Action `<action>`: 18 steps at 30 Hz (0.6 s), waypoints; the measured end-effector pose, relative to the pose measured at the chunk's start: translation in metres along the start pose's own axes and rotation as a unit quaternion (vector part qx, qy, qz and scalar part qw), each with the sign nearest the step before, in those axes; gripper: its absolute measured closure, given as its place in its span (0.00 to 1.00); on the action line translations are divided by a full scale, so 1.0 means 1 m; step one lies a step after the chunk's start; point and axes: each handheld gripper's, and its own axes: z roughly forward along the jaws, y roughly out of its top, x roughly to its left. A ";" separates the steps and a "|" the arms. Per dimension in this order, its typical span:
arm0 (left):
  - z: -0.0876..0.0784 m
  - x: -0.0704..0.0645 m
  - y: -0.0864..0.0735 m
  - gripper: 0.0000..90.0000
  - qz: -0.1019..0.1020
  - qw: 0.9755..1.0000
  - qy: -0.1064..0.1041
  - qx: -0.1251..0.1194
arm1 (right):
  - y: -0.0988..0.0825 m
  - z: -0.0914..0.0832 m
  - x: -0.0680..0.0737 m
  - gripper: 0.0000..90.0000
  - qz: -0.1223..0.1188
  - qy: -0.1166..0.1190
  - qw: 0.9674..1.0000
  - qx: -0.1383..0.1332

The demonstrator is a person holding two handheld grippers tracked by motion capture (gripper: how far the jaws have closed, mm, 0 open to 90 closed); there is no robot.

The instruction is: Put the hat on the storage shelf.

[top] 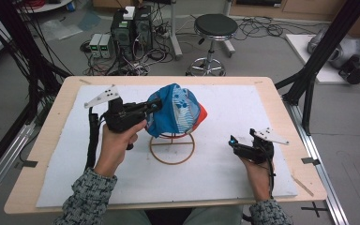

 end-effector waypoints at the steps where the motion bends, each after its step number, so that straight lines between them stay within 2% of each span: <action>1: -0.001 0.000 -0.001 0.98 0.000 1.000 0.000 -0.001 | 0.000 0.000 0.000 0.14 -0.001 0.000 1.000 0.000; 3: -0.003 -0.001 -0.003 0.98 0.001 1.000 -0.001 -0.004 | 0.000 0.000 0.000 0.14 0.001 0.000 1.000 0.001; 10: -0.002 0.002 -0.004 0.96 0.028 0.999 -0.003 -0.018 | 0.000 0.000 0.001 0.14 0.001 0.001 1.000 0.002; 18: 0.000 0.003 -0.005 0.87 0.042 0.999 0.002 -0.021 | 0.000 0.001 0.000 0.14 0.001 0.002 1.000 0.002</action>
